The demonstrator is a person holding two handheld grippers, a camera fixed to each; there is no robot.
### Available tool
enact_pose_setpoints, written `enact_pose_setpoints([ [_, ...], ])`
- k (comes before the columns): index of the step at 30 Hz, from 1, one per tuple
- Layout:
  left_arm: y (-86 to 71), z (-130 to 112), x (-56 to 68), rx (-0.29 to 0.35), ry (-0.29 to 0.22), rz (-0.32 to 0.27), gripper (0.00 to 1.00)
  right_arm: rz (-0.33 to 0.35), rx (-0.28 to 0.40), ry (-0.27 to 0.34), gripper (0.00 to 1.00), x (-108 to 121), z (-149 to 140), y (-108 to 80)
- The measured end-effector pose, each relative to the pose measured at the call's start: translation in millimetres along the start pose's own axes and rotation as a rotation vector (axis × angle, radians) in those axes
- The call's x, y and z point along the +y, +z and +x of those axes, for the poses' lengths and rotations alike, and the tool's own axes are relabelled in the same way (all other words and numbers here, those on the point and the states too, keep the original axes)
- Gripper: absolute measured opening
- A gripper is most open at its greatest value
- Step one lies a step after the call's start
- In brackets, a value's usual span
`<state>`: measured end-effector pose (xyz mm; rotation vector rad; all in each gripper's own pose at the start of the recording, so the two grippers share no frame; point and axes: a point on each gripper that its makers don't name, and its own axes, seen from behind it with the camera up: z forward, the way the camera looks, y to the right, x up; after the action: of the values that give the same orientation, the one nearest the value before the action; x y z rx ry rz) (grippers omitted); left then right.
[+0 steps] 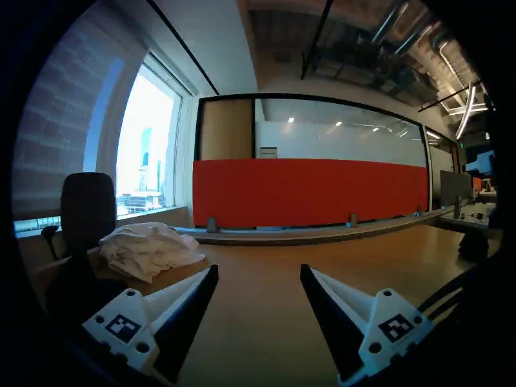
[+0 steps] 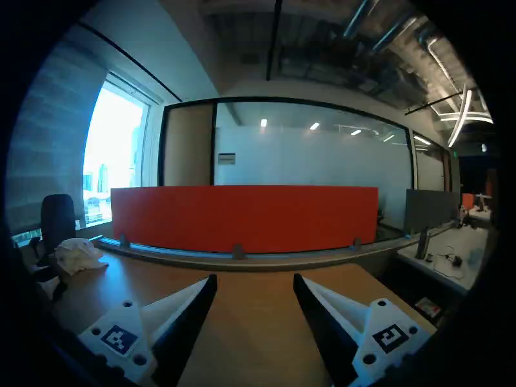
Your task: Fold towel
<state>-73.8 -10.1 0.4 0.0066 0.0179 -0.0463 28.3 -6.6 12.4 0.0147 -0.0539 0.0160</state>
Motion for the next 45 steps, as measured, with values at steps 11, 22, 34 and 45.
enact_pose_setpoints([
  [11, -1.6, -11, 0.4, 0.027, -0.023, 0.000, 0.94, -0.007, 0.014, 0.002, 0.91, 5, -3, -4.8],
  [22, 2.3, -22, 3.8, 0.005, 0.000, -0.002, 0.94, -0.003, 0.020, 0.005, 0.91, 7, -4, -5.7],
  [34, 5.6, -27, 4.3, -0.016, 0.002, 0.002, 0.94, 0.016, 0.038, -0.005, 0.91, 6, -5, -1.1],
  [45, 5.7, -27, 5.2, -0.015, 0.001, 0.002, 0.94, 0.005, 0.082, -0.043, 0.91, 8, -10, 5.6],
])
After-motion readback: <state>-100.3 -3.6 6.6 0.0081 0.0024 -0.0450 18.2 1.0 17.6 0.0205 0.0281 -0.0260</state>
